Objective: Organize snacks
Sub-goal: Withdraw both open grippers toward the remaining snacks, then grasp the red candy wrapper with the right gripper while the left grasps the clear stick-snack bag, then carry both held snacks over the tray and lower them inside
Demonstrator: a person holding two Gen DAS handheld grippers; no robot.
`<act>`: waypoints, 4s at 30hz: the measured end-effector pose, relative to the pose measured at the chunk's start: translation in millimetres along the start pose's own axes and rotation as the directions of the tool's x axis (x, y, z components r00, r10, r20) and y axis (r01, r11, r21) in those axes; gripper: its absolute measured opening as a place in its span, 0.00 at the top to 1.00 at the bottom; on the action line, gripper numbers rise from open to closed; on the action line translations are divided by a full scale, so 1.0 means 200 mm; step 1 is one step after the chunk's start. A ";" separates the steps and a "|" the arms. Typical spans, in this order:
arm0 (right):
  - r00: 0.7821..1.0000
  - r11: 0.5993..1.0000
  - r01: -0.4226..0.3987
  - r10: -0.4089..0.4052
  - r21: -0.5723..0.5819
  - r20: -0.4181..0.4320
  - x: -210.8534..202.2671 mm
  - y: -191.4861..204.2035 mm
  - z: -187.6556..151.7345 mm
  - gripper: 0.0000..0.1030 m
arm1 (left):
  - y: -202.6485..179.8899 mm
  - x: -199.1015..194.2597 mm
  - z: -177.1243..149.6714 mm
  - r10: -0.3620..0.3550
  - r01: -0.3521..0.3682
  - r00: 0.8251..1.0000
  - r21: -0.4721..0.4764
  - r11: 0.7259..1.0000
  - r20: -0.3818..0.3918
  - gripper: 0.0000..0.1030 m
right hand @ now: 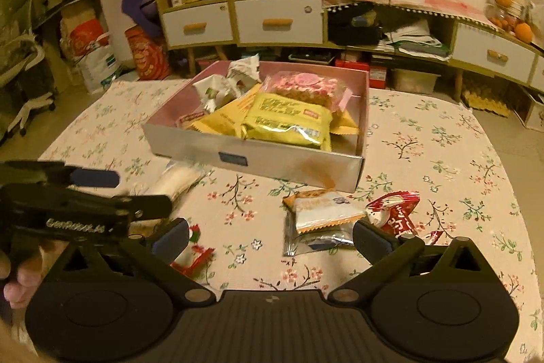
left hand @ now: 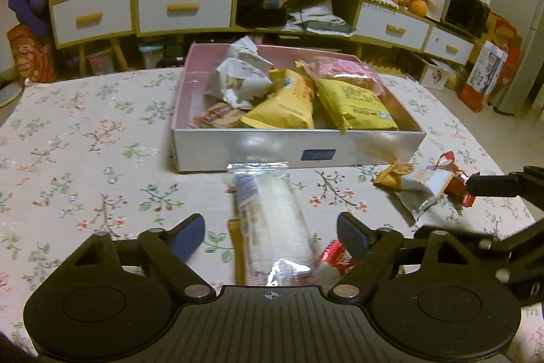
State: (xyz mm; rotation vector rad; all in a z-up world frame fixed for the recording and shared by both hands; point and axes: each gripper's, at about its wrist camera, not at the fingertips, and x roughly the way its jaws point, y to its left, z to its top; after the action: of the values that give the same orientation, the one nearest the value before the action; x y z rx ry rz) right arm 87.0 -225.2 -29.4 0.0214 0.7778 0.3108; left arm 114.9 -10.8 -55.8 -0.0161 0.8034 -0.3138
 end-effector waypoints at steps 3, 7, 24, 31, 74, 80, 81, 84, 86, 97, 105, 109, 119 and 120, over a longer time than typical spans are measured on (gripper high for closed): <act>1.000 1.000 -0.003 0.002 -0.026 -0.009 0.00 0.01 -0.01 0.25 | -0.01 0.03 0.00 -0.009 0.009 1.000 0.004 1.000 -0.010 0.31; 1.000 0.999 -0.008 0.008 -0.037 -0.015 0.00 0.01 -0.03 0.25 | -0.02 0.04 -0.01 -0.004 0.005 1.000 0.010 1.000 -0.016 0.46; 0.996 0.993 -0.073 0.068 -0.090 -0.061 0.04 0.12 -0.04 0.25 | 0.07 -0.03 0.00 0.008 -0.008 1.000 0.000 1.000 0.028 0.82; 0.993 0.989 -0.095 0.085 -0.110 -0.086 0.07 0.19 -0.04 0.29 | 0.17 -0.06 -0.02 0.045 -0.045 0.999 -0.004 0.999 0.022 0.84; 0.990 0.978 -0.118 0.102 -0.175 -0.096 0.14 0.31 -0.05 0.97 | 0.24 -0.05 -0.11 0.032 -0.032 0.999 0.087 0.996 -0.003 0.70; 0.990 0.979 -0.118 0.104 -0.166 -0.091 0.13 0.30 -0.05 0.97 | 0.26 -0.07 -0.09 0.019 -0.020 1.000 0.063 0.998 0.007 0.71; 0.990 0.979 -0.119 0.106 -0.163 -0.088 0.13 0.30 -0.05 0.97 | 0.26 -0.08 -0.09 0.018 -0.019 1.000 0.058 0.998 0.010 0.71; 0.991 0.981 -0.121 0.110 -0.150 -0.077 0.12 0.29 -0.03 0.97 | 0.27 -0.10 -0.08 0.016 -0.017 1.000 0.049 0.999 0.024 0.71; 0.992 0.983 -0.120 0.111 -0.141 -0.067 0.11 0.28 -0.02 0.97 | 0.27 -0.12 -0.07 0.014 -0.015 0.999 0.038 0.999 0.032 0.71; 0.992 0.988 -0.123 0.122 -0.096 -0.014 0.10 0.22 0.11 0.97 | 0.24 -0.16 0.03 0.005 -0.005 0.997 -0.002 1.000 0.072 0.71; 0.988 0.989 -0.151 0.151 0.004 0.017 0.14 0.10 0.24 0.97 | 0.25 -0.07 0.15 0.000 0.006 0.998 -0.078 0.997 0.068 0.71; 0.985 0.985 -0.166 0.163 0.050 0.048 0.18 0.05 0.33 0.97 | 0.25 -0.02 0.23 0.010 -0.002 0.997 -0.095 0.995 0.082 0.71; 0.987 0.984 -0.150 0.144 0.094 0.068 0.32 -0.02 0.49 0.97 | 0.22 0.15 0.35 0.042 -0.033 0.996 -0.110 0.993 0.082 0.71; 0.988 0.985 -0.147 0.141 0.091 0.067 0.33 -0.02 0.51 0.97 | 0.22 0.16 0.36 0.046 -0.037 0.996 -0.114 0.993 0.081 0.71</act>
State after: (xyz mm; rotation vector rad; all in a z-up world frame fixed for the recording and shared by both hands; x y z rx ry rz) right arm 202.6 -199.5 -3.2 0.1770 0.7324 0.4083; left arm 198.0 14.2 -34.1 -0.1167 0.7363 -0.2266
